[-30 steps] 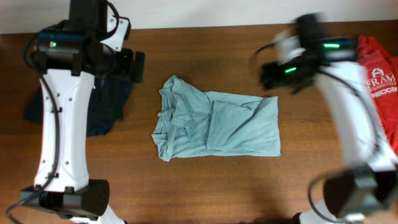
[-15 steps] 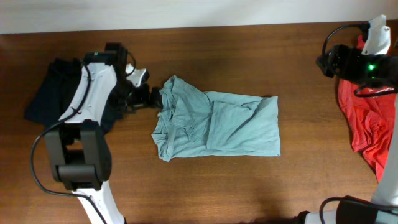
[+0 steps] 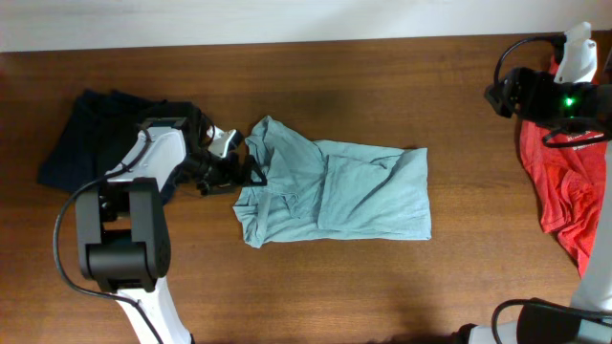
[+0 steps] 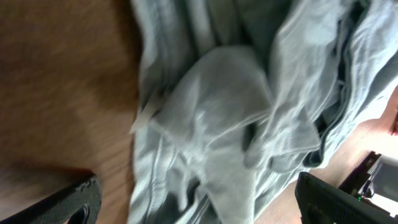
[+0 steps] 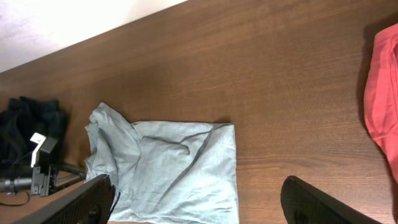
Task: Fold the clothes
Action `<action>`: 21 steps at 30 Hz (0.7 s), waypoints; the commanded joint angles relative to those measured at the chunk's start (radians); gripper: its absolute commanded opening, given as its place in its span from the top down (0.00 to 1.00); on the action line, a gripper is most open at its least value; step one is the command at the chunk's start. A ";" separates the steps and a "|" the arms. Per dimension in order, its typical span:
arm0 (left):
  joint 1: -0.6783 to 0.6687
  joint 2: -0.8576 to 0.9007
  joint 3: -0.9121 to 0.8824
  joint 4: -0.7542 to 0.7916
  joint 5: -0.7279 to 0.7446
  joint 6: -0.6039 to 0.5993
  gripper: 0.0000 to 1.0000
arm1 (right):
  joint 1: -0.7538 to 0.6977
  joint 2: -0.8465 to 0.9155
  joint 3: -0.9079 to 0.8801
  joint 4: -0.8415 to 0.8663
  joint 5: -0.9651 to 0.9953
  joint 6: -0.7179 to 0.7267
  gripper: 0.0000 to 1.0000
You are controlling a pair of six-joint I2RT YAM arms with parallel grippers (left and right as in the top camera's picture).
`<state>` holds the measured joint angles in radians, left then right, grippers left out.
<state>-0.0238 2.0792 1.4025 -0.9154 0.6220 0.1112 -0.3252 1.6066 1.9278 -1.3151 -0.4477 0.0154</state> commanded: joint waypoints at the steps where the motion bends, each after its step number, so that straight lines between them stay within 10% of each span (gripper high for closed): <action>1: -0.032 0.072 -0.006 0.035 0.029 -0.039 0.01 | -0.002 0.004 0.000 -0.006 -0.016 0.001 0.10; 11: -0.127 0.172 -0.006 0.120 0.055 -0.158 0.03 | -0.002 0.004 0.000 -0.017 -0.016 0.001 0.13; 21: -0.127 0.171 0.016 0.109 0.054 -0.175 0.99 | -0.002 0.004 0.000 -0.016 -0.016 0.001 0.15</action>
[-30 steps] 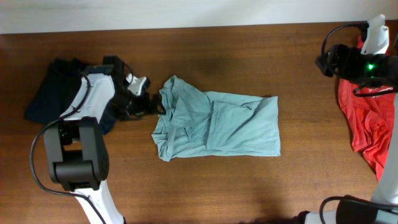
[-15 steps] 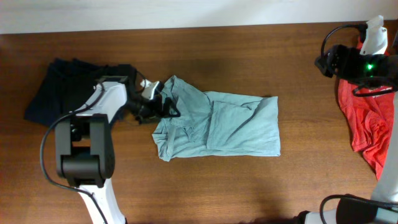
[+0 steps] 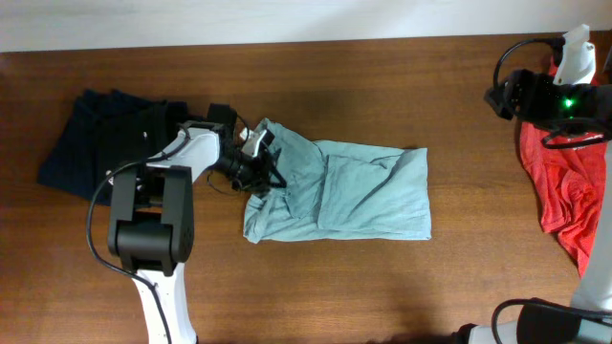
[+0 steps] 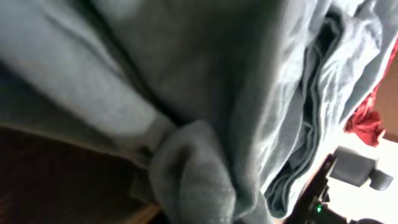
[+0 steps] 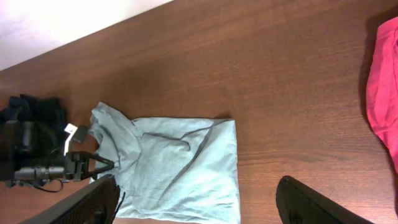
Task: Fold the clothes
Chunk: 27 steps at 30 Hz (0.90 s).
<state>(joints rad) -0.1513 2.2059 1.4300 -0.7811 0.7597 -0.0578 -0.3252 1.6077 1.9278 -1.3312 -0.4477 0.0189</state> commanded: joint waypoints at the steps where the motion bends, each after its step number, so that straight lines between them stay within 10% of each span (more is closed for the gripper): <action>1: 0.004 0.042 0.003 -0.053 -0.096 -0.006 0.99 | -0.002 0.003 0.000 0.000 -0.016 -0.002 0.15; 15: 0.074 -0.146 0.517 -0.629 -0.821 -0.026 0.99 | -0.002 0.003 0.000 0.015 0.048 -0.002 0.17; 27: -0.211 -0.143 0.584 -0.645 -1.064 -0.078 0.99 | -0.002 0.003 0.000 0.025 0.048 -0.002 0.18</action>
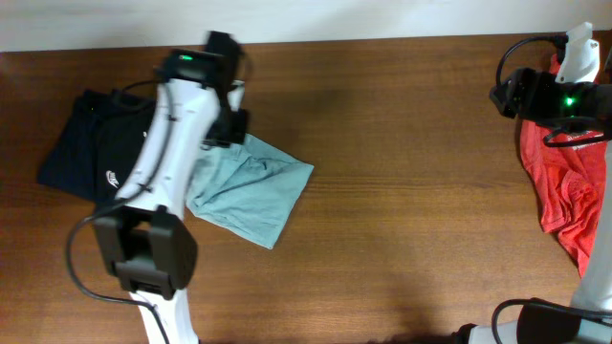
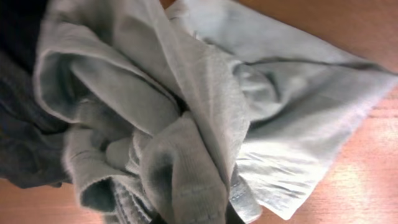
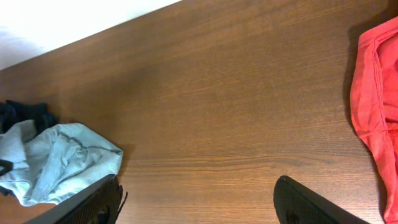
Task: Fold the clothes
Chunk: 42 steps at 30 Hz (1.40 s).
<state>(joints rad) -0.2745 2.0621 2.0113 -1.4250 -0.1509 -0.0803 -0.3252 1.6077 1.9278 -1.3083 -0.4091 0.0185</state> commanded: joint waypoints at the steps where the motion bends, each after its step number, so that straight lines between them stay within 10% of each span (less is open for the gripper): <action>1: -0.116 0.002 0.000 -0.001 -0.180 -0.072 0.99 | -0.002 0.003 0.000 0.001 0.009 -0.002 0.18; 25: -0.323 0.064 -0.162 -0.016 -0.201 -0.084 0.97 | -0.002 0.003 0.000 -0.016 -0.002 -0.002 0.19; 30: -0.373 0.064 -0.161 -0.039 -0.203 -0.084 0.55 | -0.002 0.003 0.000 -0.017 -0.002 -0.002 0.19; 32: -0.384 0.064 -0.161 -0.062 -0.219 -0.084 0.13 | -0.002 0.003 0.000 -0.016 -0.002 -0.002 0.19; 42: -0.322 0.063 -0.046 -0.189 -0.408 -0.249 0.01 | 0.002 0.003 0.000 -0.023 -0.002 -0.002 0.19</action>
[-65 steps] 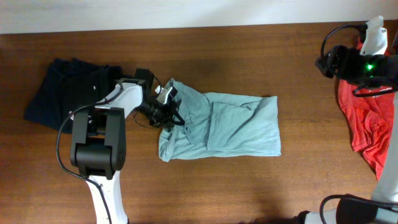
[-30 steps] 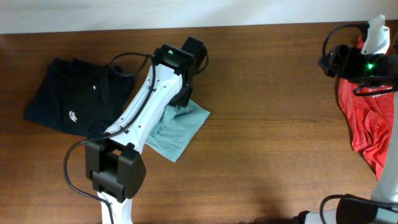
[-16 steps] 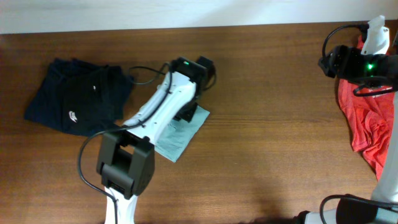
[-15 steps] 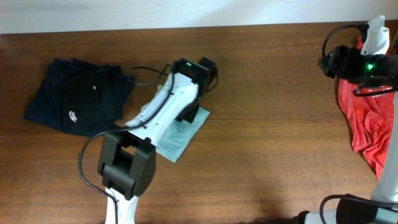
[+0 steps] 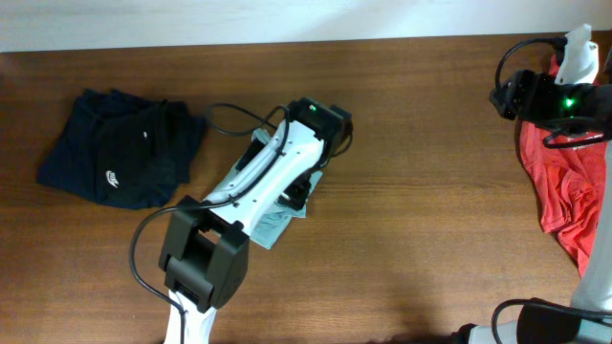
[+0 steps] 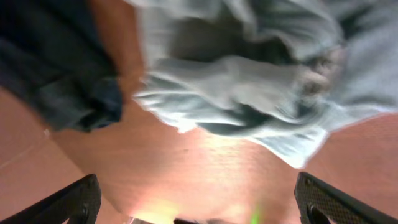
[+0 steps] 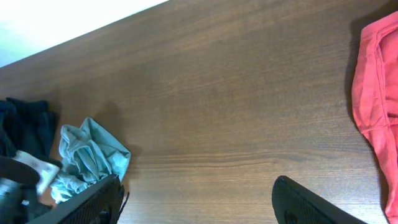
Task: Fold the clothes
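The light blue shirt (image 5: 271, 225) lies crumpled left of the table's middle, mostly hidden under my left arm in the overhead view. The left wrist view, which is blurred, has the shirt (image 6: 249, 81) bunched, well away from the fingers. My left gripper (image 5: 302, 189) hangs above it, open and empty, its fingertips (image 6: 74, 199) spread wide. A navy garment (image 5: 120, 148) lies at the far left. A red garment (image 5: 559, 182) lies at the right edge. My right gripper (image 7: 199, 202) is open and empty, high over the right back of the table.
The right wrist view takes in the blue shirt (image 7: 90, 158), the navy garment (image 7: 25, 124) and the red garment (image 7: 376, 81) across bare brown wood. A white wall borders the table's back edge (image 5: 306, 40). Cables trail from both arms.
My left gripper was shut on the bunched blue shirt beside the navy garment. Now it is open above the shirt, which lies in a crumpled heap further right. The right arm is unmoved.
The blue shirt lay spread in the table's middle with my left gripper open at its left end. Then the gripper was buried in the cloth there. Then the shirt was bunched in the gripper beside the navy garment. Now it lies released in a heap.
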Action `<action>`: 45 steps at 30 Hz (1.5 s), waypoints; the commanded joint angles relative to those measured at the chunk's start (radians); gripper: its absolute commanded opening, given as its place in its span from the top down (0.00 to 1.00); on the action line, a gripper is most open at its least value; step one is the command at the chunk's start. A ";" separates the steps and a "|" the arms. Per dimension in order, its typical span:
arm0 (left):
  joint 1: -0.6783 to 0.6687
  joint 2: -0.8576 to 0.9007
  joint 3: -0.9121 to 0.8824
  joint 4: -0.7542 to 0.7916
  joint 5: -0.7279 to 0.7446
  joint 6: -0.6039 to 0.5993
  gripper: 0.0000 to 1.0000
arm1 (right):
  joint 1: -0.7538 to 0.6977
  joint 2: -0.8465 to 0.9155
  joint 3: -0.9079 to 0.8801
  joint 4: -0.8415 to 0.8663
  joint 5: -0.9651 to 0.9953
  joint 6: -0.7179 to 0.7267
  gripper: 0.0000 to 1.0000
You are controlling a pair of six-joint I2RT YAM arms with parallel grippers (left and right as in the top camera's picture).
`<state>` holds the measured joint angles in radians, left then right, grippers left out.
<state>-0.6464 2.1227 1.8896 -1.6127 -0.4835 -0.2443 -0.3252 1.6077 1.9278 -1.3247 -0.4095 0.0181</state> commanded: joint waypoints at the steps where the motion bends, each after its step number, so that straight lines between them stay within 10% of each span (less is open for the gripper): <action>1: 0.070 0.002 0.087 0.004 -0.060 -0.085 0.01 | 0.007 0.003 -0.001 -0.008 -0.002 -0.002 0.20; 6: 0.223 0.003 0.099 0.066 0.184 -0.024 0.06 | 0.080 0.010 -0.016 -0.010 -0.001 -0.002 0.28; 10: 0.325 0.003 0.095 0.118 0.513 0.132 0.45 | 0.157 0.035 -0.020 -0.006 0.082 -0.001 0.28; 16: 0.354 0.005 0.050 0.192 0.553 0.171 0.86 | 0.201 0.078 -0.020 -0.006 0.111 -0.001 0.29; 25: 0.333 0.006 -0.169 0.341 0.571 0.182 0.91 | 0.201 0.084 -0.020 -0.011 0.111 -0.002 0.30; 32: 0.264 -0.010 -0.198 0.151 0.842 0.243 0.99 | 0.201 0.084 -0.020 -0.010 0.107 -0.001 0.30; 45: 0.243 -0.228 -0.080 0.128 0.299 0.080 0.88 | 0.201 0.084 -0.020 -0.010 0.107 -0.001 0.30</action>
<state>-0.4633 1.9751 1.7802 -1.5269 0.0380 -0.0967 -0.1284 1.6943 1.9110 -1.3346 -0.3107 0.0189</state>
